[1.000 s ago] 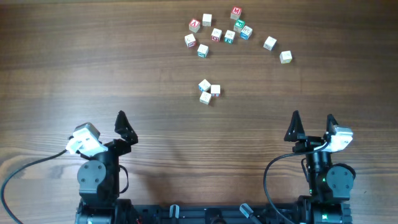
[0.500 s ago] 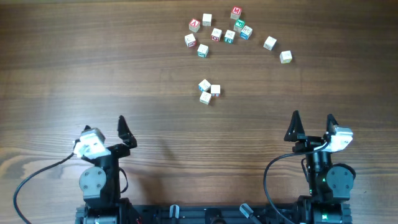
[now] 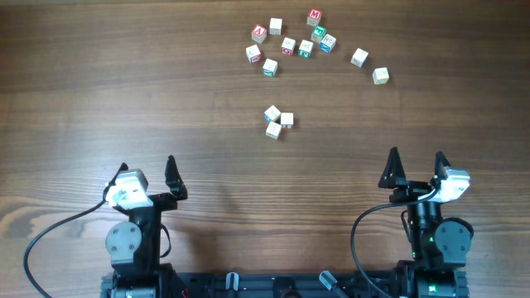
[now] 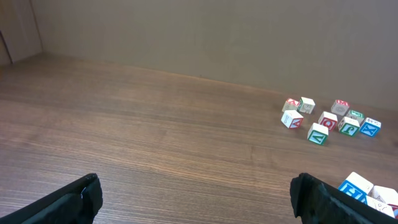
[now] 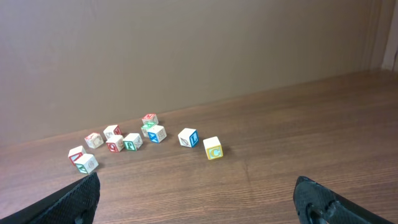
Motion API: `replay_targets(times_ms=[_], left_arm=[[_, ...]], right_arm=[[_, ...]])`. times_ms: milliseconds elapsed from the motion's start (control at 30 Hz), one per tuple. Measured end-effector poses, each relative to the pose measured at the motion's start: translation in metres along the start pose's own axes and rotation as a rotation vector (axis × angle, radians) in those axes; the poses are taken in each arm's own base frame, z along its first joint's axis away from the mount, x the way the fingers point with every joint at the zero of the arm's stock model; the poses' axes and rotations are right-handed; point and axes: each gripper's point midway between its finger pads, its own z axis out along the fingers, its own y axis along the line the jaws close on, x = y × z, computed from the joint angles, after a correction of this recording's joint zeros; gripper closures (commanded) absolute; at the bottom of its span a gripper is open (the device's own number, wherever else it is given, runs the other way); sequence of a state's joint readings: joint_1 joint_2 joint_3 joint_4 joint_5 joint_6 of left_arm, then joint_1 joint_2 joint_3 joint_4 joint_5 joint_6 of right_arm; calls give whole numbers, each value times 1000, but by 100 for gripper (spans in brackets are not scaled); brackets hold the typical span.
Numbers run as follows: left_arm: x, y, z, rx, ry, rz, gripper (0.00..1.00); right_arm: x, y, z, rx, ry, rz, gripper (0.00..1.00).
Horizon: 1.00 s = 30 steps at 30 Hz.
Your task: Form a circle
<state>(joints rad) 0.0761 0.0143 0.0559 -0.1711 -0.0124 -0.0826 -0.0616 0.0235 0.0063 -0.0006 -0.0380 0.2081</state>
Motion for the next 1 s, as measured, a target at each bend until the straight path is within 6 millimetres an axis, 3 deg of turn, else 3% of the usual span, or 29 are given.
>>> replay_targets(times_ms=[200,500,1000], left_arm=[[0,-1,0,4,1,0,0],[0,-1,0,4,1,0,0],[0,-1,0,4,1,0,0]], right_arm=[[0,0,0,1,0,-5,0],[-4,-11,0,69,-13,-204,0],[-4,-11,0,70,-12,-214,2]])
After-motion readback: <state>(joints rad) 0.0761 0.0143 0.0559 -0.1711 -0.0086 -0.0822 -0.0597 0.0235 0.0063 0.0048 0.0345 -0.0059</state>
